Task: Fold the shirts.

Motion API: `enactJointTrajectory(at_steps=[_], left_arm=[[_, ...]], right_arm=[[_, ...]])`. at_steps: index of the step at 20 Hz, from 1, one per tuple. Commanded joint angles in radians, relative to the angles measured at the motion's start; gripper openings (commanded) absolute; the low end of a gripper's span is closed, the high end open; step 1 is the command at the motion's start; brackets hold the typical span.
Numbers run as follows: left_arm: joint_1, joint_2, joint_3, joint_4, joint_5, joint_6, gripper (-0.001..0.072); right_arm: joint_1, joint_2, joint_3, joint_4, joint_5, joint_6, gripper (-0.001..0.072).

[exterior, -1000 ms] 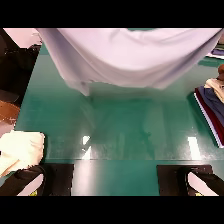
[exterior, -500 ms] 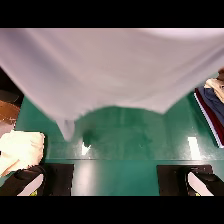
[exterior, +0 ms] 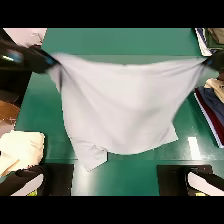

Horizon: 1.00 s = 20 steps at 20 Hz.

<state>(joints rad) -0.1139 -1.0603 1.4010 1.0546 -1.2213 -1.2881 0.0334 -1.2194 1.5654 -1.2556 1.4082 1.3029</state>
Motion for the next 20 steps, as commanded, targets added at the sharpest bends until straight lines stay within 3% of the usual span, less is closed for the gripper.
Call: enactJointTrajectory(at_steps=[1, 6, 11, 12, 13, 14, 15, 20], left_arm=[[0.000, -0.173, -0.214, -0.003, 0.204, 0.065, 0.0022], [0.000, -0.405, -0.215, -0.008, 0.504, 0.065, 0.0022], [0.000, -0.430, -0.200, -0.008, 0.655, 0.063, 0.0024], [0.000, -0.430, -0.190, -0.008, 0.652, 0.064, 0.0127], [0.000, -0.430, -0.179, -0.008, 0.634, 0.063, 0.0407], [0.000, -0.429, -0.168, -0.006, 0.610, 0.064, 0.0559], [0.005, -0.428, -0.147, 0.005, 0.577, 0.065, 0.0555], [0.147, -0.357, -0.047, 0.005, 0.179, 0.062, 0.0548]], right_arm=[[0.000, -0.193, -0.083, 0.006, -0.087, -0.007, 0.0012], [0.000, -0.351, -0.082, 0.008, -0.269, 0.018, 0.0012], [0.000, -0.401, -0.081, 0.088, -0.376, 0.017, 0.0014], [0.000, -0.407, -0.082, 0.111, -0.391, 0.017, 0.0024], [0.000, -0.409, -0.082, 0.121, -0.396, 0.017, 0.0151], [0.000, -0.408, -0.080, 0.122, -0.396, 0.017, 0.0374], [-0.003, -0.408, -0.064, 0.122, -0.377, 0.017, 0.0463], [-0.081, -0.314, -0.053, 0.140, -0.132, -0.033, 0.0451]])
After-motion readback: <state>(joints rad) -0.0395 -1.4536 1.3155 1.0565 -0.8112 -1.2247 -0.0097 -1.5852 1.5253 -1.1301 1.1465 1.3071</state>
